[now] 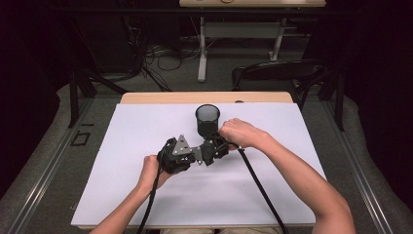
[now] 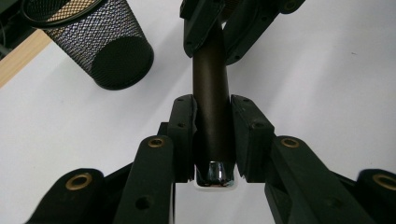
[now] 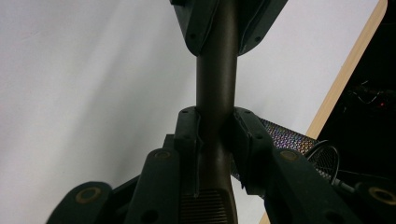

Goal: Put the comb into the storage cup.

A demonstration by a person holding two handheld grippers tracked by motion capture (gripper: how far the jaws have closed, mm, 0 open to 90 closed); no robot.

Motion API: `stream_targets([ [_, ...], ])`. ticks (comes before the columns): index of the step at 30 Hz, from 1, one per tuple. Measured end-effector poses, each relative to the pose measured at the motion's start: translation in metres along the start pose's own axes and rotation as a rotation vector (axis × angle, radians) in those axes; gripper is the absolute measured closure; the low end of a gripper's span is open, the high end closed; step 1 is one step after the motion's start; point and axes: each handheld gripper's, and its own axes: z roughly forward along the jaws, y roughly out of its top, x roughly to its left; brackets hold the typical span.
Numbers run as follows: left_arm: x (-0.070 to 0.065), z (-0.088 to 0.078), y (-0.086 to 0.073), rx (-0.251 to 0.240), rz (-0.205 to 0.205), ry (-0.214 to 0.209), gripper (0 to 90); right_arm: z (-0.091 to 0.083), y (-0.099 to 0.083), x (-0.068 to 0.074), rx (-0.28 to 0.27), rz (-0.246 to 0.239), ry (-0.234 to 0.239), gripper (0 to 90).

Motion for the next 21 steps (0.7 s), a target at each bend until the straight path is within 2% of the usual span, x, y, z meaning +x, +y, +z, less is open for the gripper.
stream_targets([
  [7, -0.0011, -0.0002, -0.002, -0.007, 0.003, 0.016, 71.9, -0.0005, 0.001, 0.0007, 0.008, -0.002, -0.003, 73.0],
  [9, -0.0024, -0.0007, -0.0039, -0.022, 0.011, 0.026, 72.2, 0.0, 0.0013, 0.0005, 0.002, -0.016, -0.016, 72.9],
  [10, -0.0034, -0.0002, -0.0053, -0.045, -0.008, 0.025, 72.2, -0.0001, 0.0007, 0.0005, -0.005, -0.016, -0.011, 72.8],
  [11, -0.0021, -0.0013, -0.0061, -0.038, 0.004, 0.022, 72.3, -0.0008, 0.0, 0.0011, -0.008, -0.004, -0.023, 72.5],
  [15, -0.0026, -0.0026, -0.0081, -0.053, 0.013, 0.027, 72.4, -0.0007, -0.0008, 0.0012, -0.021, -0.021, -0.031, 71.7],
  [19, -0.005, -0.004, -0.0091, -0.069, 0.03, 0.03, 72.5, -0.001, -0.0029, 0.0, -0.027, 0.006, -0.033, 59.8],
  [21, -0.0054, -0.0054, -0.0091, -0.086, 0.026, 0.035, 72.5, -0.001, -0.0045, -0.0006, -0.038, 0.021, -0.04, 49.0],
])
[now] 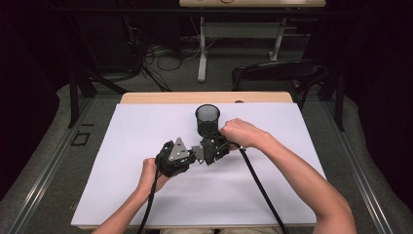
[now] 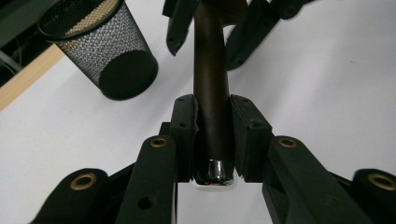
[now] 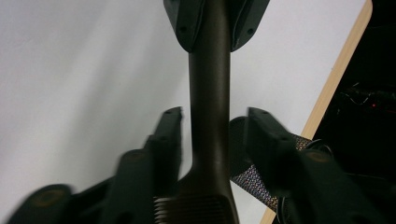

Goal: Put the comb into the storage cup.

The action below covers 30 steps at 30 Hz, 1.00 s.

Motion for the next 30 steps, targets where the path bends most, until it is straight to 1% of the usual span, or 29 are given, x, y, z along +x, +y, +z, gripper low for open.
stream_targets([
  [1, 0.0, -0.001, 0.0, -0.007, -0.003, 0.003, 72.5, -0.001, -0.001, 0.0, -0.006, 0.022, -0.001, 48.6],
  [2, 0.001, -0.001, -0.001, -0.017, -0.01, 0.004, 72.5, -0.002, -0.002, 0.0, -0.025, 0.028, 0.004, 45.2],
  [4, 0.002, -0.002, -0.002, -0.023, -0.013, 0.01, 72.5, -0.006, -0.004, 0.0, -0.058, 0.078, -0.001, 34.9],
  [5, 0.002, -0.002, -0.002, -0.035, -0.023, 0.011, 72.5, -0.007, -0.005, -0.001, -0.071, 0.09, -0.006, 30.4],
  [7, 0.002, -0.003, -0.004, -0.045, -0.029, 0.018, 72.5, -0.01, -0.008, -0.002, -0.091, 0.127, -0.006, 26.2],
  [9, 0.003, -0.004, -0.005, -0.053, -0.035, 0.025, 72.5, -0.013, -0.012, -0.004, -0.121, 0.173, -0.017, 19.4],
  [10, 0.003, -0.004, -0.006, -0.057, -0.037, 0.027, 72.5, -0.016, -0.015, -0.004, -0.139, 0.211, -0.01, 18.3],
  [11, 0.003, -0.005, -0.008, -0.061, -0.043, 0.03, 72.4, -0.019, -0.018, -0.005, -0.16, 0.238, -0.012, 17.0],
  [12, 0.004, -0.005, -0.009, -0.066, -0.047, 0.034, 72.5, -0.022, -0.02, -0.004, -0.176, 0.28, -0.01, 15.6],
  [16, 0.004, -0.007, -0.012, -0.084, -0.061, 0.046, 72.4, -0.032, -0.032, -0.002, -0.241, 0.396, 0.002, 13.9],
  [17, 0.004, -0.007, -0.013, -0.085, -0.063, 0.048, 72.4, -0.035, -0.034, -0.002, -0.253, 0.411, -0.006, 13.2],
  [21, 0.005, -0.008, -0.017, -0.095, -0.072, 0.061, 72.4, -0.043, -0.044, 0.006, -0.288, 0.503, -0.011, 11.2],
  [23, 0.005, -0.009, -0.019, -0.098, -0.077, 0.065, 72.4, -0.046, -0.048, 0.01, -0.303, 0.551, -0.023, 10.7],
  [24, 0.006, -0.009, -0.02, -0.102, -0.08, 0.066, 72.4, -0.048, -0.051, 0.013, -0.314, 0.571, -0.023, 10.6],
  [25, 0.006, -0.009, -0.02, -0.107, -0.085, 0.066, 72.4, -0.05, -0.053, 0.016, -0.336, 0.591, -0.034, 10.6],
  [27, 0.007, -0.009, -0.022, -0.113, -0.089, 0.073, 72.4, -0.053, -0.058, 0.022, -0.364, 0.646, -0.041, 10.5],
  [30, 0.007, -0.009, -0.023, -0.127, -0.1, 0.076, 72.4, -0.054, -0.065, 0.03, -0.394, 0.713, -0.045, 10.7],
])
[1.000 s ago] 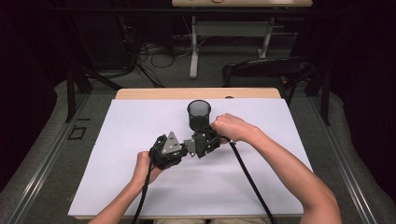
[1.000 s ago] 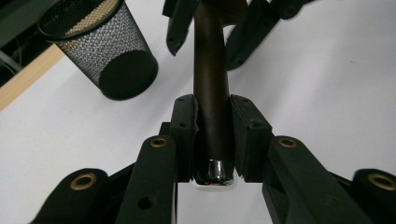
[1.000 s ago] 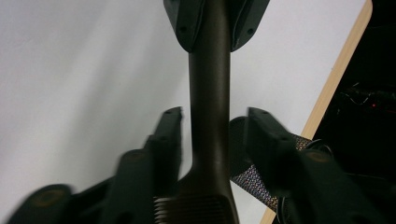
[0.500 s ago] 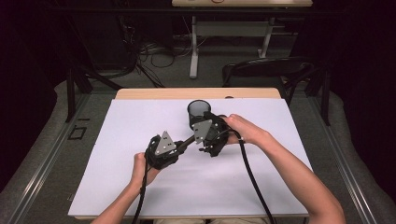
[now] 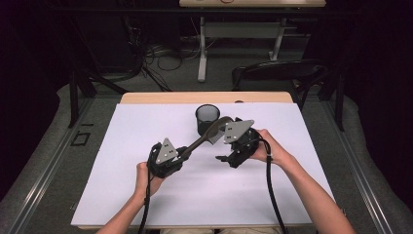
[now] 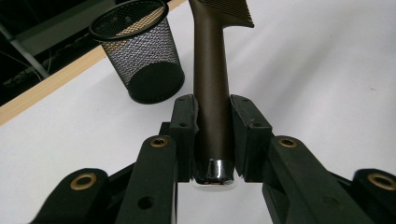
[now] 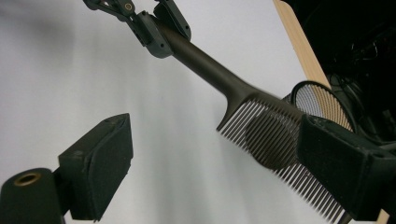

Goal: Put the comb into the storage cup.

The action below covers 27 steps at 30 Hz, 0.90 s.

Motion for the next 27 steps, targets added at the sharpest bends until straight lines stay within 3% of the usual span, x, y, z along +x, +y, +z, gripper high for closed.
stream_targets([
  [12, 0.0, -0.002, -0.004, -0.035, -0.022, 0.018, 72.4, 0.001, -0.04, 0.014, 0.011, 0.206, -0.053, 10.3],
  [20, -0.003, -0.005, -0.005, -0.065, -0.031, 0.027, 72.4, 0.013, -0.06, 0.017, -0.02, 0.383, -0.019, 8.1],
  [27, -0.004, -0.005, -0.007, -0.086, -0.051, 0.039, 72.4, 0.024, -0.062, 0.021, -0.052, 0.45, 0.007, 7.5],
])
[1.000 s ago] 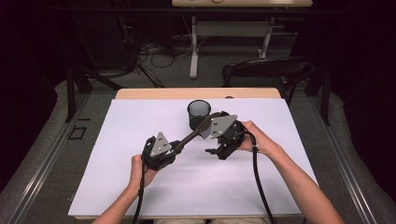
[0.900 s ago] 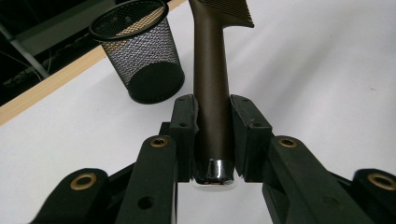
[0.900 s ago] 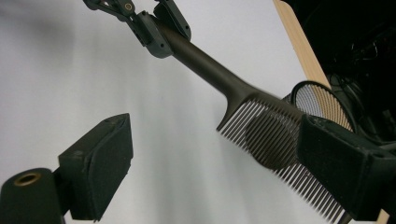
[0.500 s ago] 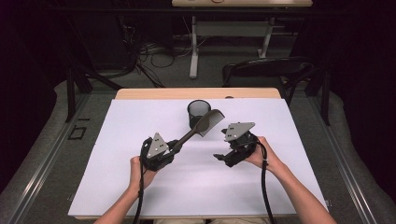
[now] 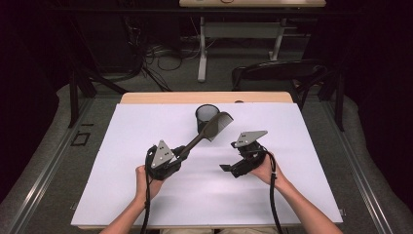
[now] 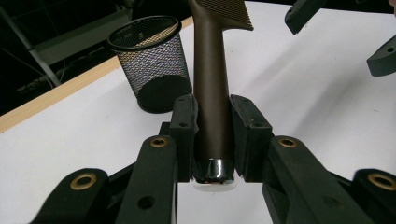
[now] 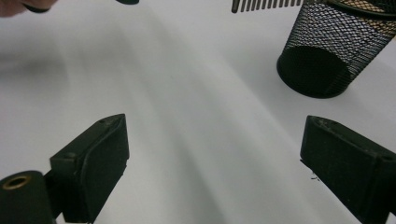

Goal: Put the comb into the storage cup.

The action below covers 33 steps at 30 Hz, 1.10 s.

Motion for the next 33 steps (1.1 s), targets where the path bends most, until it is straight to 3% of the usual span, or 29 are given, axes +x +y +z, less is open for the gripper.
stream_targets([
  [10, -0.005, 0.003, -0.003, -0.041, -0.049, 0.009, 72.3, 0.008, -0.001, 0.003, -0.069, 0.099, 0.001, 7.9],
  [15, -0.01, 0.007, -0.004, -0.051, -0.058, 0.017, 72.3, 0.01, 0.001, 0.004, -0.093, 0.12, -0.018, 8.0],
  [23, -0.013, 0.01, -0.004, -0.079, -0.102, 0.016, 72.4, 0.013, 0.004, 0.005, -0.114, 0.161, -0.006, 7.5],
  [33, -0.019, 0.013, -0.004, -0.109, -0.127, 0.028, 72.3, 0.018, 0.011, 0.007, -0.161, 0.204, 0.009, 7.0],
])
